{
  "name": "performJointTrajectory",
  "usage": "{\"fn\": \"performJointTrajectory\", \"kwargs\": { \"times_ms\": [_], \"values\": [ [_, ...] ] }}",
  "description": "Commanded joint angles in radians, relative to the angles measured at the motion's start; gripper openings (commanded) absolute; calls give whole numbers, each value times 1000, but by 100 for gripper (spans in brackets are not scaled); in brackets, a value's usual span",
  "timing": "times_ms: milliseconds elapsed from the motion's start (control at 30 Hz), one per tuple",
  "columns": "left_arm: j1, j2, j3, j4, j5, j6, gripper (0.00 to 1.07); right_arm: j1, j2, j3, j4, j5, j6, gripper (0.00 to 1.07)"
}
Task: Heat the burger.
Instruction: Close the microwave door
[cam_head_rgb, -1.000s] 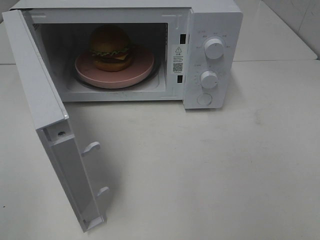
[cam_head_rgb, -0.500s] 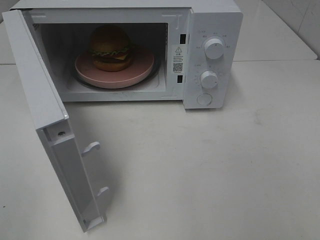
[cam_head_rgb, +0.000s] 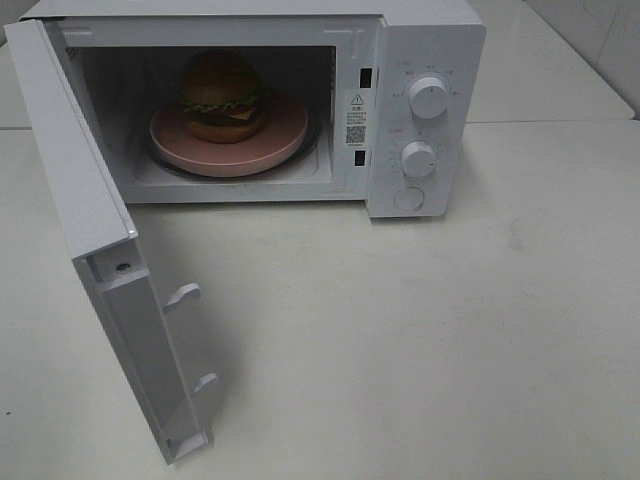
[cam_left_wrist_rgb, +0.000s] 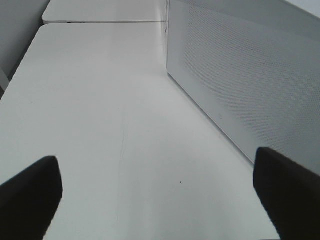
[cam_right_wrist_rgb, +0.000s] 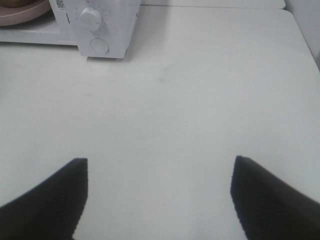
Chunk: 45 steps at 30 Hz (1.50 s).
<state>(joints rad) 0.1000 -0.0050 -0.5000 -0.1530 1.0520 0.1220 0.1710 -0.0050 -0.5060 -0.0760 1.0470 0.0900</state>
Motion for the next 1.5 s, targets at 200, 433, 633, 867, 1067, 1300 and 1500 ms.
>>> {"fn": "performJointTrajectory", "kwargs": {
  "times_ms": [200, 433, 633, 867, 1067, 1300, 1500],
  "values": [
    [1, -19, 3, 1, -13, 1, 98, -10, -27, -1, 3, -10, -10, 75],
    [1, -19, 3, 1, -13, 1, 98, -10, -27, -1, 3, -10, -10, 75],
    [1, -19, 3, 1, -13, 1, 98, -10, -27, -1, 3, -10, -10, 75],
    [1, -19, 3, 1, -13, 1, 98, -10, -27, -1, 3, -10, -10, 75],
    [1, -19, 3, 1, -13, 0, 98, -10, -27, -1, 3, -10, -10, 75],
    [1, -18, 2, -4, -16, -2, 98, -10, -27, -1, 3, -10, -10, 75],
    [1, 26, -36, -10, -56, -3, 98, -10, -27, -1, 3, -10, -10, 75]
  ]
}}
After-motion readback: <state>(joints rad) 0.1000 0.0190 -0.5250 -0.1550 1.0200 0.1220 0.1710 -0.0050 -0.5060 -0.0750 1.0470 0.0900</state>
